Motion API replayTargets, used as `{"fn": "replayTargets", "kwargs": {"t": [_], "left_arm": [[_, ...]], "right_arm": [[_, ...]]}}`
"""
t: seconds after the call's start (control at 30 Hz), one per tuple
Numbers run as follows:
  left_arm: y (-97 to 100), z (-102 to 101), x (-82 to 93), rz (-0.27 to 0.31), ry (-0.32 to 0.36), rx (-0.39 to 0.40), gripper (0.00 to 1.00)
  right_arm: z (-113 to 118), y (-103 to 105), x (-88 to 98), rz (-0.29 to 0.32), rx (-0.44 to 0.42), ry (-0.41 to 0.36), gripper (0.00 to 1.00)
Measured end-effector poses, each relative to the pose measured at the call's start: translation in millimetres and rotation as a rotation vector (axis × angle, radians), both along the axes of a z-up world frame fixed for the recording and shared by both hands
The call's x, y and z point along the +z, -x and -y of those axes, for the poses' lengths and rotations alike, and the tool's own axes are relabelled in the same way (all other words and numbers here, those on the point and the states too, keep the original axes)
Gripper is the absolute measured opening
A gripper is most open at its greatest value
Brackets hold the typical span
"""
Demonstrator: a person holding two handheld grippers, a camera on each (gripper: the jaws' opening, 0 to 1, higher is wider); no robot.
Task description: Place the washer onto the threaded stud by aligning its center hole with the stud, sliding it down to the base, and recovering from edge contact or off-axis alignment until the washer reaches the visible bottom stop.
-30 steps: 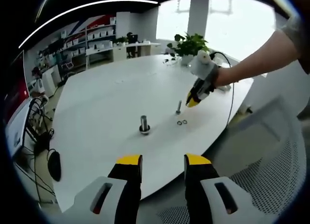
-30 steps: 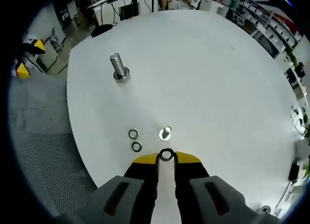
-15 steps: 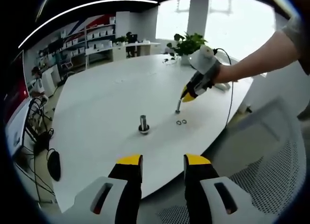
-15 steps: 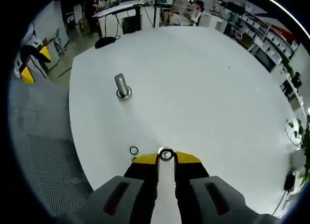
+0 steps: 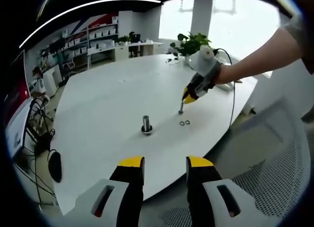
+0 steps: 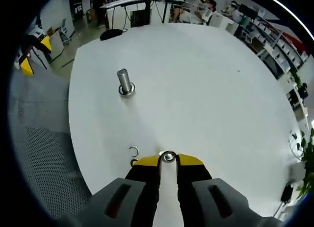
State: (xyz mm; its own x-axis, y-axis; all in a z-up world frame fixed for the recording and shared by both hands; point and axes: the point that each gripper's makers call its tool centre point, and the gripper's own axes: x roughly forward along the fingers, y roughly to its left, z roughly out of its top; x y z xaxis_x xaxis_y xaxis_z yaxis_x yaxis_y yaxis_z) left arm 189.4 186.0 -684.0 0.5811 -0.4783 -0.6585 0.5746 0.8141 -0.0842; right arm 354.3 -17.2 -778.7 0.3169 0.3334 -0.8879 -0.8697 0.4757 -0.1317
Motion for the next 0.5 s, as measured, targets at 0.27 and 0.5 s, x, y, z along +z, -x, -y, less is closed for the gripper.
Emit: {"fn": "replayTargets", "kwargs": {"t": [0.27, 0.5], "left_arm": [[0.1, 0, -1.3, -0.003, -0.005, -0.005, 0.32], [0.8, 1, -2.2, -0.010, -0.006, -0.010, 0.31]], "right_arm": [[-3, 2, -5.8, -0.002, 0.053, 0.034, 0.14], [-5, -1, -16.9, -0.026, 0.065, 0.059, 0.14]]}}
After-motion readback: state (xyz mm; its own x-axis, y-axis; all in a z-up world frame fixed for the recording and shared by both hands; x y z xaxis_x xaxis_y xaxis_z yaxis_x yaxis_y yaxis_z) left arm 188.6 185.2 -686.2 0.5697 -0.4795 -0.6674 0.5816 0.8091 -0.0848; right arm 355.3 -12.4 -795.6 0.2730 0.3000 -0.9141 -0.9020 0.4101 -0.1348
